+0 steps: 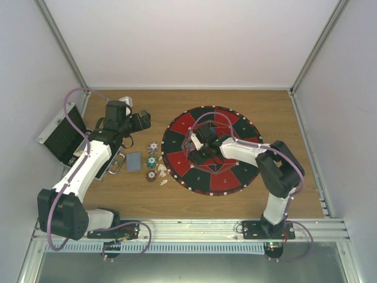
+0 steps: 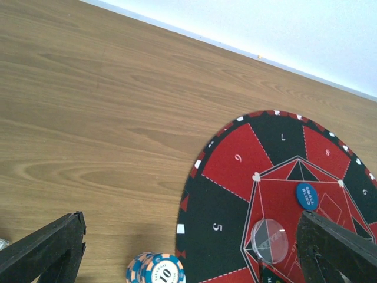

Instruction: Distribute texas hold em gaming equipment

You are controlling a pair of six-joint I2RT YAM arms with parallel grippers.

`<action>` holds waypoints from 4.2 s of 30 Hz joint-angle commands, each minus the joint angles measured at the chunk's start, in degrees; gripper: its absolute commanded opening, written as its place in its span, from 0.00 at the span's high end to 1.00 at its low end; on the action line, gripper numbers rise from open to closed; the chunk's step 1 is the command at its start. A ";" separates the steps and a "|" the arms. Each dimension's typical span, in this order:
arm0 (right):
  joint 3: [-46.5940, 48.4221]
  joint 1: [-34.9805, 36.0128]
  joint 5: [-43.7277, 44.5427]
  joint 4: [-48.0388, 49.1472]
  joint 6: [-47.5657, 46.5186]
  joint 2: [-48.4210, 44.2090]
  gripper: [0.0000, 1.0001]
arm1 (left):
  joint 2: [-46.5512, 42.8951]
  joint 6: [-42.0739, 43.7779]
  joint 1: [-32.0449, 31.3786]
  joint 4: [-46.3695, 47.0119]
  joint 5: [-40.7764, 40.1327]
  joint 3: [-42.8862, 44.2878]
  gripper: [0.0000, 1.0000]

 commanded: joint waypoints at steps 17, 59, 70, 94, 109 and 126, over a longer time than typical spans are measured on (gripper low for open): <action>11.79 -13.30 5.58 -4.98 8.01 2.56 0.22 | -2.04 0.16 -0.35 1.59 -3.44 0.48 0.02; 27.87 -16.62 9.51 -5.67 6.60 24.08 0.60 | -2.77 -0.19 -0.37 1.53 -3.40 0.45 0.01; 30.38 -17.88 10.40 -7.09 7.72 25.32 0.59 | -2.70 -0.28 -0.39 1.55 -3.38 0.68 0.01; 7.45 -17.57 7.22 -6.93 9.43 -1.76 0.26 | -3.32 -0.63 -0.37 1.81 -3.37 -0.50 0.01; 0.91 -17.95 9.78 -6.40 14.65 -1.05 0.17 | -3.94 -0.63 -0.37 1.68 -3.10 -0.97 0.01; -1.82 -21.28 4.47 -4.17 14.54 0.60 0.25 | -4.46 -0.88 -0.38 1.64 -3.38 -1.25 0.01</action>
